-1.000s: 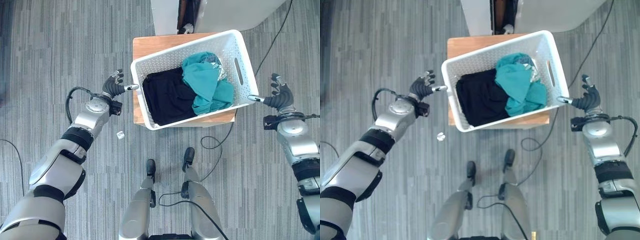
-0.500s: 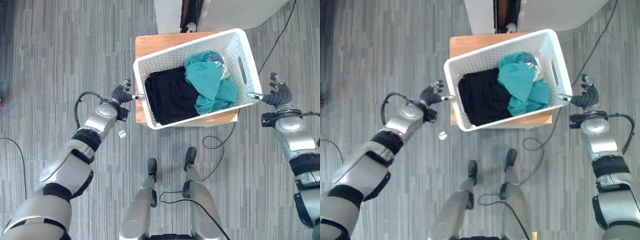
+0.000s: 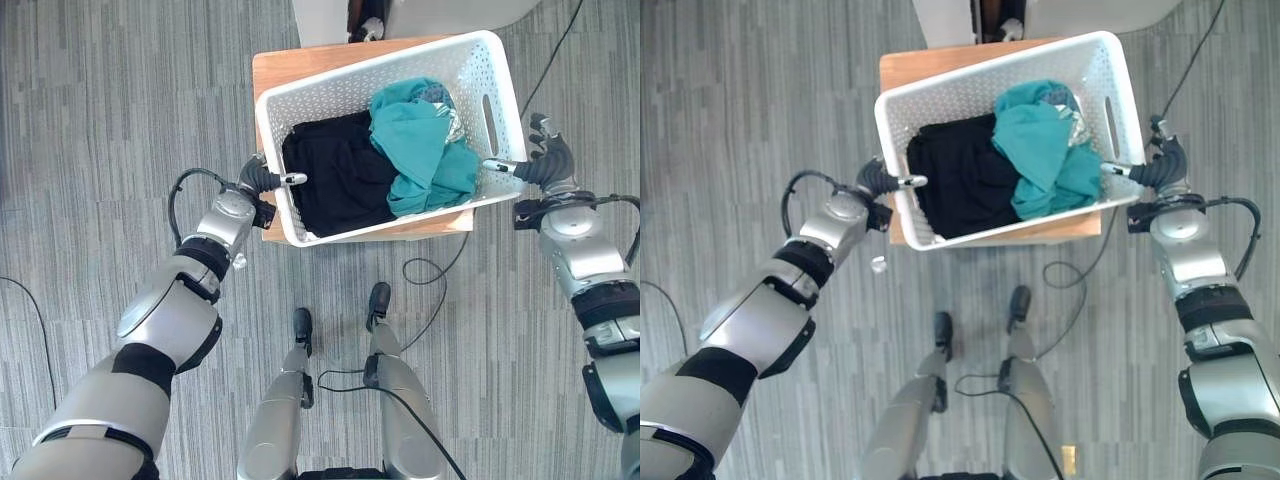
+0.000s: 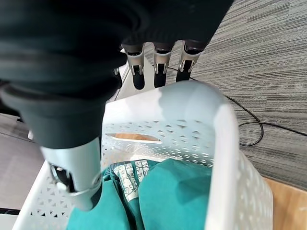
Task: Grab the laundry basket,head to the washer,open it,put in the laundry and shut it.
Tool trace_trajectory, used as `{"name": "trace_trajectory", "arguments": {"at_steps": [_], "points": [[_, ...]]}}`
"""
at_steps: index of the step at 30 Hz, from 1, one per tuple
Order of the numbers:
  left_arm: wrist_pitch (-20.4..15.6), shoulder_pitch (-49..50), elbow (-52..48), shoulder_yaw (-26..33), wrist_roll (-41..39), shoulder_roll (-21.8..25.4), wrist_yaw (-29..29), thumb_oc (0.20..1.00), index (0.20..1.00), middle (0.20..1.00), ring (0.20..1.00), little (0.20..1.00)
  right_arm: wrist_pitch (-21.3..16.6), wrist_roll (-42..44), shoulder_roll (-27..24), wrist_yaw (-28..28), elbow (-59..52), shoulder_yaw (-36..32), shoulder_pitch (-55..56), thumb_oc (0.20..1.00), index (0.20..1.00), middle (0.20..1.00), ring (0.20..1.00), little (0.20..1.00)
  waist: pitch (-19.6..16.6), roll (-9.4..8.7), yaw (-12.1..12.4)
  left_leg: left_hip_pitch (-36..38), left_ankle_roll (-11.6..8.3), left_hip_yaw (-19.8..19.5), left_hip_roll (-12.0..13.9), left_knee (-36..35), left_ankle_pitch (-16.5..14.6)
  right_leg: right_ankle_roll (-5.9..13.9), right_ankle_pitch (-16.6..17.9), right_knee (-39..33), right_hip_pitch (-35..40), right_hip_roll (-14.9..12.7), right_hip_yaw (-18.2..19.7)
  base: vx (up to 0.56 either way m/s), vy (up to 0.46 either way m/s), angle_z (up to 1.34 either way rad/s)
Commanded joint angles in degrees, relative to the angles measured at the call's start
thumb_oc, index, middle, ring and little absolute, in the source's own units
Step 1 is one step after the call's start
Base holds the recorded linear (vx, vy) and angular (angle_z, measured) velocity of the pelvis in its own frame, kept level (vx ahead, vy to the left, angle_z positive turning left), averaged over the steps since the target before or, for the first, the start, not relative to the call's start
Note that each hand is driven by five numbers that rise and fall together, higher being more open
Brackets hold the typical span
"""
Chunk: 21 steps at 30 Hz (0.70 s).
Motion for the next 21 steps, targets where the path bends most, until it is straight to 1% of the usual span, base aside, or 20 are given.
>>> {"name": "trace_trajectory", "arguments": {"at_steps": [1,5,8,13,14,16,17,18,19,20,21], "points": [[-0.70,-3.80,6.84,-0.59,3.30,1.92,1.21,1.000,1.000,1.000,1.000,1.000,-2.96,1.81,1.72,-0.91,3.98,-0.71,-4.12,1.000,1.000,1.000,1.000,1.000,-1.47,-0.47,0.73,-1.94,-0.13,1.13,2.65,-0.79,0.28,7.07,-10.09,4.65,3.57,-3.15,3.03,-0.01,0.006,-0.05],[-0.27,-6.53,9.33,-2.29,6.29,2.78,1.35,1.000,1.000,1.000,1.000,1.000,-2.38,3.23,3.52,0.34,9.31,3.42,-9.51,1.000,1.000,1.000,1.000,1.000,-1.04,-1.01,0.71,-2.99,-0.04,1.62,2.71,0.16,0.01,7.01,-9.77,4.72,2.56,-2.90,3.54,-0.01,0.007,-0.05],[-1.15,-8.20,7.68,-4.15,7.91,3.74,1.66,1.000,1.000,1.000,1.000,1.000,-2.37,5.02,5.22,0.89,12.00,5.96,-13.13,1.000,1.000,1.000,1.000,1.000,-0.53,-1.53,0.69,-4.47,-0.07,1.90,2.75,1.28,-0.26,7.03,-9.49,4.78,1.49,-2.77,3.78,-0.02,-0.003,-0.09],[-1.51,-8.63,5.49,-5.49,8.03,4.74,1.65,1.000,1.000,1.000,1.000,1.000,-2.37,6.89,5.68,1.97,11.89,7.55,-14.27,1.000,1.000,1.000,1.000,1.000,0.15,-1.90,0.87,-5.84,-0.13,1.97,2.81,2.96,-0.88,6.96,-9.50,5.19,0.68,-2.70,3.78,0.00,-0.001,-0.01],[-1.52,-9.12,5.56,-6.00,8.54,5.89,1.93,1.000,1.000,1.000,1.000,1.000,-2.16,7.00,6.21,2.91,11.16,9.19,-14.90,1.000,1.000,1.000,1.000,1.000,0.62,-2.32,0.94,-6.98,-0.16,1.98,2.91,3.79,-1.01,6.94,-9.34,5.32,-0.13,-2.65,3.84,0.00,0.000,0.00],[-1.46,-9.25,5.67,-6.03,8.84,6.20,2.15,1.000,1.000,1.000,1.000,1.000,-2.26,7.02,6.39,2.92,10.47,9.50,-14.87,1.000,1.000,1.000,1.000,1.000,0.70,-2.48,0.93,-7.39,-0.18,2.06,2.92,3.97,-1.01,6.94,-9.28,5.31,-0.47,-2.62,3.82,0.00,0.000,0.00],[-1.43,-9.20,5.70,-5.96,8.96,6.52,2.22,1.000,1.000,1.000,1.000,1.000,-2.34,6.85,6.63,3.03,9.59,9.76,-14.63,0.893,0.893,0.893,0.893,0.893,0.76,-2.55,0.93,-7.73,-0.17,2.03,2.95,4.18,-1.05,6.92,-9.21,5.27,-0.64,-2.64,3.84,0.00,0.000,0.00],[-1.44,-9.10,5.80,-5.65,8.98,6.71,2.26,0.956,0.956,0.956,0.956,0.956,-2.32,6.58,6.81,3.18,8.44,10.00,-14.28,0.771,0.771,0.771,0.771,0.771,0.82,-2.69,0.92,-8.04,-0.20,2.06,2.98,4.28,-1.05,6.91,-9.17,5.19,-0.77,-2.60,3.86,0.00,0.000,0.00],[-1.45,-8.89,5.85,-5.22,8.82,6.90,2.44,0.454,0.454,0.454,0.454,0.454,-2.39,6.23,7.01,3.35,7.31,10.25,-13.94,0.592,0.592,0.592,0.592,0.592,0.86,-2.80,0.93,-8.24,-0.20,2.00,3.03,4.29,-1.07,6.87,-9.21,5.21,-1.00,-2.53,3.82,0.00,0.000,0.00],[-1.54,-8.87,5.69,-4.91,8.80,7.03,2.60,0.200,0.200,0.200,0.200,0.200,-2.44,6.05,7.07,3.43,6.45,10.39,-13.66,0.504,0.504,0.504,0.504,0.504,0.94,-2.87,0.94,-8.43,-0.22,1.96,3.03,4.32,-1.04,6.88,-9.18,5.17,-1.12,-2.51,3.84,0.00,0.000,0.00],[-1.66,-8.72,5.48,-4.76,8.84,7.08,2.61,0.200,0.200,0.200,0.200,0.200,-2.56,5.99,7.06,3.45,5.47,10.27,-13.30,0.429,0.429,0.429,0.429,0.429,0.97,-2.94,0.95,-8.58,-0.22,1.89,3.00,4.32,-1.03,6.91,-9.14,5.12,-1.25,-2.48,3.83,0.00,0.000,0.00]]}}
